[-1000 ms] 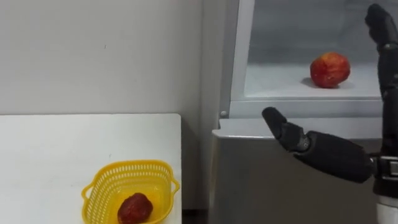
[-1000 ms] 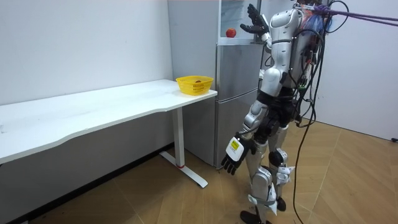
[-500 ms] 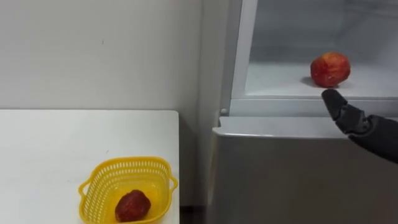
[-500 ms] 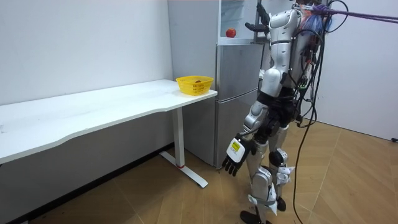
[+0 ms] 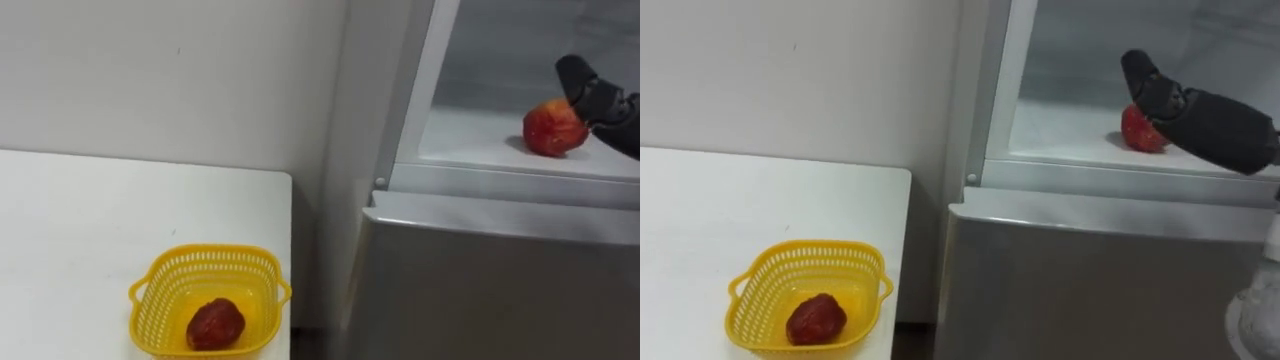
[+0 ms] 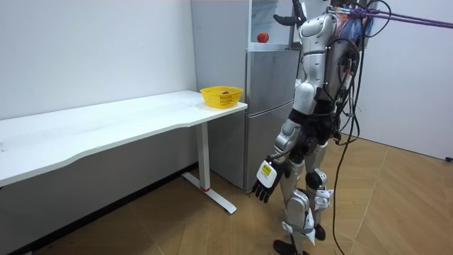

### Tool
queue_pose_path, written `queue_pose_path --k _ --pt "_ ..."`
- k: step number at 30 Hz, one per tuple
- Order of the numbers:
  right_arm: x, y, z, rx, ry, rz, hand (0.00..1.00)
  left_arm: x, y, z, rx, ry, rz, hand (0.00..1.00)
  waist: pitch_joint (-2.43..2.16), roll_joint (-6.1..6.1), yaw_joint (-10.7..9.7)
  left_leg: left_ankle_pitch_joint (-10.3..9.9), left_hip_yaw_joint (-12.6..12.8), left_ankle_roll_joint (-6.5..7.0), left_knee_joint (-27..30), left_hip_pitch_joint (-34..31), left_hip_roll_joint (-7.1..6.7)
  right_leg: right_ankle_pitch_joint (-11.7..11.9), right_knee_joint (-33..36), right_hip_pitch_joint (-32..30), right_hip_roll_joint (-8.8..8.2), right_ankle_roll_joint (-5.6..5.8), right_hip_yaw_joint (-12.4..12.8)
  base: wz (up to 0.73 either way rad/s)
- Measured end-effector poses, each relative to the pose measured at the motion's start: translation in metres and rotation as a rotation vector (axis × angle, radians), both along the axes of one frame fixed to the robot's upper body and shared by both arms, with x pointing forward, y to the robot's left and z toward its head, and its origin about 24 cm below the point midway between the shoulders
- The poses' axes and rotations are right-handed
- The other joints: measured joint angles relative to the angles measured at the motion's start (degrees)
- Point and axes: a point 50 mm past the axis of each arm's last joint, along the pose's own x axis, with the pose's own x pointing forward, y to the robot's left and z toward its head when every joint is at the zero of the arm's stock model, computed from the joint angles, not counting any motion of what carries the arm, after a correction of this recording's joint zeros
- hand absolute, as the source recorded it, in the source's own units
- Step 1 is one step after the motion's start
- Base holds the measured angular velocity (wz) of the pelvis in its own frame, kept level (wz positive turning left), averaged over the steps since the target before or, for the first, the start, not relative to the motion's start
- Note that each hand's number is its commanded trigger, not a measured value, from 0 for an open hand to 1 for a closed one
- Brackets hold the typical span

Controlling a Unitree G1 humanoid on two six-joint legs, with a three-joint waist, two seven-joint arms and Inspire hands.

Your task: Retrieve from the upper fridge

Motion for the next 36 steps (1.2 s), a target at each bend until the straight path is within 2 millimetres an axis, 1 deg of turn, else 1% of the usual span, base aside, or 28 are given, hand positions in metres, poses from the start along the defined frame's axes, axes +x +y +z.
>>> queue_pose_path --k 4,7,9,10,12,15,18,20,26,28,30,33,36 --pt "0.007 -0.003 -0.005 0.002 0.061 0.000 0.00 0.005 -0.001 0.000 -0.006 -0.006 -0.017 0.00 0.02 0.03 -0.14 -0.01 -0.89 -0.01 0.24 -0.60 0.05 0.00 0.44 -0.15 -0.12 0.00 -1.26 0.12" --pt "0.017 -0.004 0.000 -0.009 0.099 0.007 0.00 0.007 -0.001 0.000 -0.007 -0.011 -0.016 0.00 -0.13 -0.18 0.00 0.04 -1.18 -0.01 0.33 -1.02 -0.04 0.00 0.62 -0.60 -0.23 0.00 -1.33 0.01" --pt "0.026 -0.005 0.010 -0.018 0.114 0.013 0.00 0.007 0.000 0.001 -0.007 -0.011 -0.020 0.00 -0.38 -0.39 0.40 0.06 -1.19 0.00 0.98 -1.31 -0.02 0.06 0.63 -0.90 -0.22 -0.09 -1.33 0.00" --pt "0.029 -0.006 0.011 -0.017 0.125 0.014 0.00 0.007 0.000 0.001 -0.007 -0.011 -0.020 0.00 -0.48 -0.49 0.59 0.06 -1.19 -0.01 1.04 -1.30 -0.01 0.06 0.63 -0.86 -0.22 -0.10 -1.35 0.00" --pt "0.035 -0.010 0.008 -0.006 0.176 0.004 0.00 0.008 0.002 0.002 -0.004 -0.011 -0.029 0.00 -0.90 -1.02 1.26 0.06 -1.22 -0.01 1.07 -1.31 0.01 0.06 0.63 -0.81 -0.19 -0.10 -1.49 0.02" --pt "0.040 -0.010 0.002 -0.011 0.242 0.012 0.00 0.006 0.003 0.003 0.000 -0.012 -0.030 0.00 -1.10 -1.35 1.55 0.06 -1.36 -0.01 1.04 -1.32 -0.05 0.06 0.63 -0.72 -0.30 -0.09 -1.88 0.04" --pt "0.042 -0.010 -0.002 -0.009 0.276 0.016 0.00 0.004 0.006 0.005 0.001 -0.015 -0.035 0.00 -0.96 -1.65 1.48 0.06 -1.68 -0.01 0.96 -1.51 -0.06 0.06 0.62 -0.55 -0.39 -0.09 -2.69 0.04" --pt "0.044 -0.014 -0.005 0.000 0.299 0.008 0.00 0.004 0.006 0.005 -0.007 -0.011 -0.038 0.00 -0.99 -1.82 1.48 0.06 -1.95 -0.01 0.92 -1.62 -0.06 0.06 0.62 -0.42 -0.45 -0.09 -3.40 0.10" --pt "0.047 -0.023 -0.007 -0.037 0.367 -0.039 0.00 0.004 0.007 0.005 -0.006 -0.001 -0.045 0.00 -0.83 -2.15 2.69 0.05 -2.06 -0.02 0.83 -1.41 -0.03 0.05 0.58 -0.06 -0.46 -0.08 -4.27 0.02" --pt "0.053 -0.022 -0.008 -0.052 0.395 -0.038 0.00 0.002 0.008 0.005 -0.003 0.010 -0.040 0.00 -0.78 -2.23 2.72 0.05 -2.07 -0.02 0.88 -1.34 -0.03 0.05 0.58 0.02 -0.46 -0.09 -4.19 0.00" --pt "0.061 -0.023 -0.011 -0.046 0.439 -0.046 0.00 0.003 0.010 0.006 0.002 0.010 -0.041 0.00 -0.66 -2.54 2.74 0.06 -2.78 -0.02 0.92 -1.66 -0.07 0.05 0.58 0.03 -0.46 -0.09 -4.33 0.07" --pt "0.064 -0.025 -0.017 -0.046 0.479 -0.049 0.00 0.002 0.010 0.006 0.003 0.013 -0.042 0.00 -0.70 -2.65 2.93 0.05 -3.16 -0.03 0.92 -1.86 -0.08 0.05 0.56 0.09 -0.44 -0.09 -4.55 0.08" --pt "0.068 -0.022 -0.022 -0.058 0.508 -0.043 0.00 -0.001 0.010 0.006 0.005 0.020 -0.039 0.00 -0.68 -2.62 3.10 0.06 -3.30 -0.03 1.15 -1.84 -0.08 0.05 0.56 0.14 -0.42 -0.08 -4.53 0.02"
